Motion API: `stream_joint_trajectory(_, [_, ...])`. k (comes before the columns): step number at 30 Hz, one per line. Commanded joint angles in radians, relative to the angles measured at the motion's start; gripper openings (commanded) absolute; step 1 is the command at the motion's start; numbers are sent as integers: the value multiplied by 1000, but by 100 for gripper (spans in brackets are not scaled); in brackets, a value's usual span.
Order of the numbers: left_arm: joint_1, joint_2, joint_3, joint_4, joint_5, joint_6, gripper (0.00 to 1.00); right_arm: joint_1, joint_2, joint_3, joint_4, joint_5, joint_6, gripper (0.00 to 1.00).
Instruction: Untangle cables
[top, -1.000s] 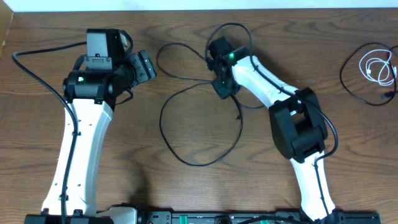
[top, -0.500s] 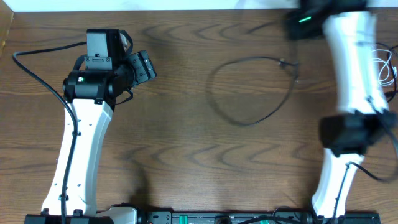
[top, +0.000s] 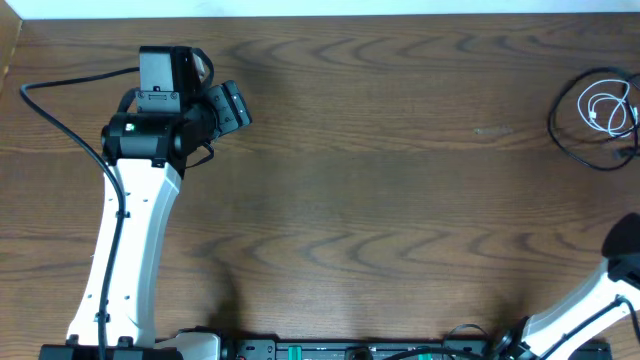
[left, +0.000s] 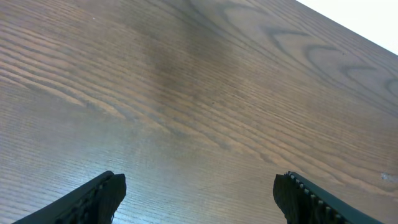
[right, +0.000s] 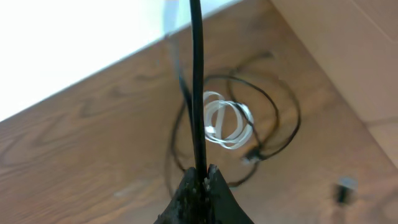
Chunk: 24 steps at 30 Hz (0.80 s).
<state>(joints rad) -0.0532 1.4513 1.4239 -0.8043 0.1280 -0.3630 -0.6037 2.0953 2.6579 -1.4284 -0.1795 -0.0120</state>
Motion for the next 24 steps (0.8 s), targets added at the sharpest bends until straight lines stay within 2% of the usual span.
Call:
stream_joint_trajectory(1, [4,11,5,1,-10,2,82,-13,67,-34,17,-7,-48,1])
stream_joint_trajectory(3, [4,13,5,1,-10,2,82,-10,104,-48,42,-5,-71,1])
stream_joint_trajectory(4, [4,15,5,1,-10,2,82,-9,121,-51,51,0,-72,6])
stream_joint_trajectory(5, [4,15,5,1,-10,2,82,-6,146,-51,62,24,-71,25])
stream_joint_trajectory(7, [4,15,5,0,-10,2,82,-5,179,-51,65,55,-56,75])
stream_joint_trajectory(8, [4,15,5,0,-10,2,83,-4,190,-51,63,72,-36,95])
stream_joint_trajectory(9, [4,15,5,0,-9,2,83,-4,198,-51,59,84,-21,99])
stream_joint_trajectory(16, [4,15,5,1,-9,2,82,27,161,-50,22,-4,-13,99])
stream_joint_trajectory(20, [4,15,5,1,-10,5,82,77,112,-49,-28,-152,-105,99])
stream_joint_trajectory(24, [4,-4,16,-2,-9,132,82,177,57,-49,-118,-201,-192,99])
